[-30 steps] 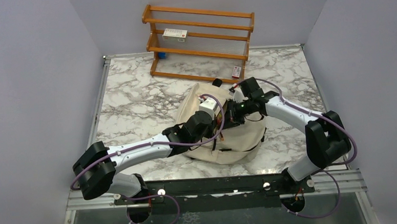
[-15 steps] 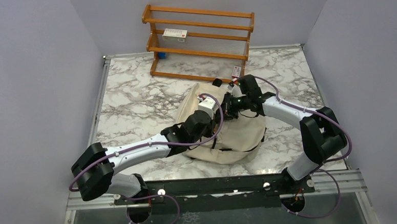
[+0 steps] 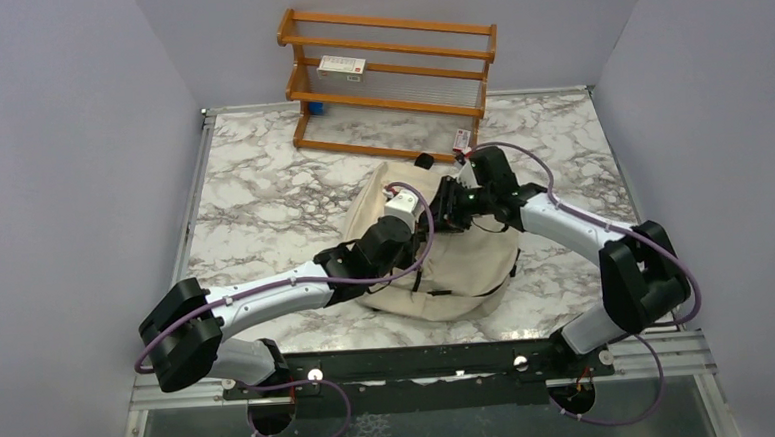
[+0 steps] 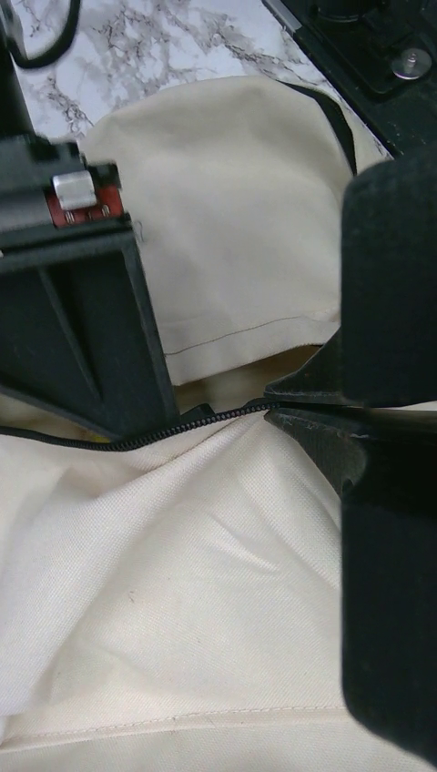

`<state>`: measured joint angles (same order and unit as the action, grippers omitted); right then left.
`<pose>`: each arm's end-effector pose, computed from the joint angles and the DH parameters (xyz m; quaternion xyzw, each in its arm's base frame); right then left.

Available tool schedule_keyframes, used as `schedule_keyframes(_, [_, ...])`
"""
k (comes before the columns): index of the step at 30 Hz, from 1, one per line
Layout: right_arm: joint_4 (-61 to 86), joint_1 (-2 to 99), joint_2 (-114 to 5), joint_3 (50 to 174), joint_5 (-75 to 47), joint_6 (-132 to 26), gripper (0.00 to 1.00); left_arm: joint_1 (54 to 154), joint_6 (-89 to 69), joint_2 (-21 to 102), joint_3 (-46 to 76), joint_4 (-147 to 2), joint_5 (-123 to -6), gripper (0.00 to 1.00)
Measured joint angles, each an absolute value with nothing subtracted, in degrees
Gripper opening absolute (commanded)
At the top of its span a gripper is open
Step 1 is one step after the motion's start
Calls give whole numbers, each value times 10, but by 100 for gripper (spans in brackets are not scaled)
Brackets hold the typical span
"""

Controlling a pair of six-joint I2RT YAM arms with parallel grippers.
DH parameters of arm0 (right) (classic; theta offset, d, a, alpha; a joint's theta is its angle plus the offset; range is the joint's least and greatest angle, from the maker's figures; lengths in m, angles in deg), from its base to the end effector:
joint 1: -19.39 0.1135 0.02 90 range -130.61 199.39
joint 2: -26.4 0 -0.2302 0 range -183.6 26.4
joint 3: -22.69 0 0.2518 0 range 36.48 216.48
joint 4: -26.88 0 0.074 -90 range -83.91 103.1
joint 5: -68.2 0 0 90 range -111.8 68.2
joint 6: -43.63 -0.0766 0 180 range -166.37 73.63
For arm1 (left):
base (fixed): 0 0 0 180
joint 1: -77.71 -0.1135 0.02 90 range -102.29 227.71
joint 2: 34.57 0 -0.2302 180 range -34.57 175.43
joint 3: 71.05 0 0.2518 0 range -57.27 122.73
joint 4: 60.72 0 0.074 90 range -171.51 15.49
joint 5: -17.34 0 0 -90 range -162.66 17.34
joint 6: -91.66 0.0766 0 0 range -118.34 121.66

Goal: Pack the student bag
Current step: Place the stationery in the student bag.

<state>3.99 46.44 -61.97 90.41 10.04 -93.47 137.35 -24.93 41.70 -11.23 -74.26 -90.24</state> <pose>0.2932 0.1951 0.1590 0.0473 0.8890 0.4298 0.1507 0.1889 -0.2767 0.1923 0.1702 0.8422 -0.2412 0.4512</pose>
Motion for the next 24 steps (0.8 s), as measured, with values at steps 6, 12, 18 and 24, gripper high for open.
schedule_keyframes(6, [-22, 464, -558, 905, 54, -871, 41, 1364, -260, 417, -112, -757, -903, 0])
schedule_keyframes(12, [-79, 464, -486, 929, -6, -811, 41, 1321, -268, 407, -112, -787, -887, 0])
schedule_keyframes(18, [-117, 464, -483, 1017, -51, -758, 41, 1267, -267, 386, -112, -824, -876, 0])
schedule_keyframes(24, [-121, 464, -496, 1054, -62, -726, 41, 1257, -264, 385, -112, -840, -874, 0])
